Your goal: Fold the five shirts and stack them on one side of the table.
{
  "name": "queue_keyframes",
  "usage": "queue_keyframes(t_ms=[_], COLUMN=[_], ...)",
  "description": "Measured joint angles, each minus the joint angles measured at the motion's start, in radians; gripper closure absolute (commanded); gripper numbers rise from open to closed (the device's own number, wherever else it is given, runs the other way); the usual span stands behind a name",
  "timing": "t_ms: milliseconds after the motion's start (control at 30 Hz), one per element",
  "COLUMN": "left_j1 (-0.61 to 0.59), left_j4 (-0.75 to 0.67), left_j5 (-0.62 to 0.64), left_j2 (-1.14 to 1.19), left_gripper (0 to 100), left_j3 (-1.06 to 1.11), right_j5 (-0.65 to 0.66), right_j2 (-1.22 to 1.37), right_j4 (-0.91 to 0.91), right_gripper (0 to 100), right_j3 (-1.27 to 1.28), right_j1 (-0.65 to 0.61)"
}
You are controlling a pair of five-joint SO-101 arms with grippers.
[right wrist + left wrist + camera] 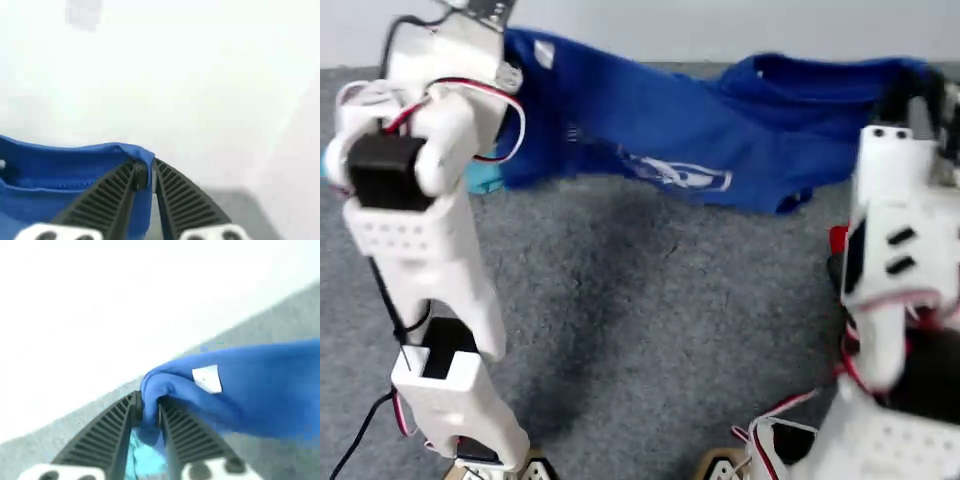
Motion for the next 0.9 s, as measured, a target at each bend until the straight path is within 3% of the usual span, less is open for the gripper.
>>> queue_keyframes(t_ms=[200,633,767,900], left_j1=[0.000,0.000,0.000,-0.002], left_j4=[0.000,0.000,0.000,0.000], left_j5=[0.000,0.000,0.000,0.000], left_j2=[0.000,-0.023,-0.166,-0.413], left_gripper=[99,99,99,99], left_j3=[-0.057,-0.034,0.153,0.519], right_j5=[0.000,0.000,0.000,0.000], right_j2=[-0.026,-0.029,-0.025,-0.029], right_j4=[0.117,0.183,0.267,0.338], right_gripper=[99.0,99.0,99.0,99.0], right_j3=[-0.212,-0.235,-0.235,-0.236], right_j1=[-0.014,-0.014,-0.014,-0.014])
